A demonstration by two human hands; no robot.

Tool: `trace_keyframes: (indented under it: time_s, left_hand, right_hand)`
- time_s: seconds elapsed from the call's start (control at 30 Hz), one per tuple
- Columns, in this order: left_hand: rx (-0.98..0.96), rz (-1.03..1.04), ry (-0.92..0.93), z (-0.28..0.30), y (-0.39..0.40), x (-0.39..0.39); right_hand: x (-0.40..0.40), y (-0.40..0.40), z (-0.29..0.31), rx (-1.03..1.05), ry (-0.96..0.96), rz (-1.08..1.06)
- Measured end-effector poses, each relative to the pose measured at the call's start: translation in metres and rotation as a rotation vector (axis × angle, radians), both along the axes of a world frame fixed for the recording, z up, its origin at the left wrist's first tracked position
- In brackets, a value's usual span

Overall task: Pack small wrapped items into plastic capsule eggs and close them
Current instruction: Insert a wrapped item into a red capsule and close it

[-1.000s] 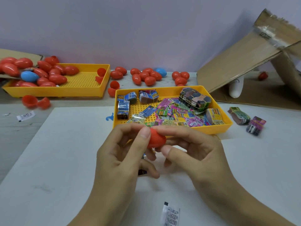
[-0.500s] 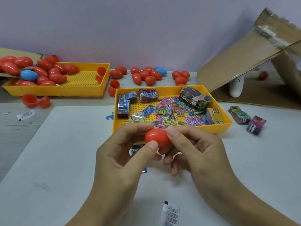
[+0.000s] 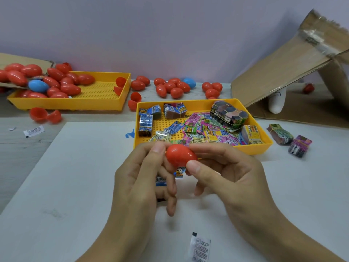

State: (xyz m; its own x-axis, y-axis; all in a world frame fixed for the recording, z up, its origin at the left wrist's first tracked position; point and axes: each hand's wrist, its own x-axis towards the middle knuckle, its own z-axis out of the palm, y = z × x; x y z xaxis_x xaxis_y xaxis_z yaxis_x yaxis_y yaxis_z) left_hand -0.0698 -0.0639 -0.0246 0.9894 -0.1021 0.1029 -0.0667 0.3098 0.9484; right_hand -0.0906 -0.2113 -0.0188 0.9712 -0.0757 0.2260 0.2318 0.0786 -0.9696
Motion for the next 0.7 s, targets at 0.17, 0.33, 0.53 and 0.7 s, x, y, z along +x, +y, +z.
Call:
trace_keyframes:
  time_s: [0.17,0.33,0.53,0.7]
  left_hand:
    - [0.039,0.023,0.017,0.0018,-0.0006,-0.0016]
    - [0.065,0.067,-0.076,0.0019,-0.0025,-0.0032]
    - [0.111,0.089,-0.155,0.0015,-0.0019,-0.0046]
    - [0.118,0.051,-0.196,0.0002,-0.0032,-0.0054]
  right_hand:
    - [-0.0011,0.0002,-0.0014,-0.046,-0.037,0.027]
    - [-0.0021,-0.0007,0.0005,0.0,-0.043,0.056]
    - [-0.0005,-0.001,0.0025,0.134,0.152,-0.001]
    - [-0.0002,-0.001,0.0014,0.072,0.109,-0.013]
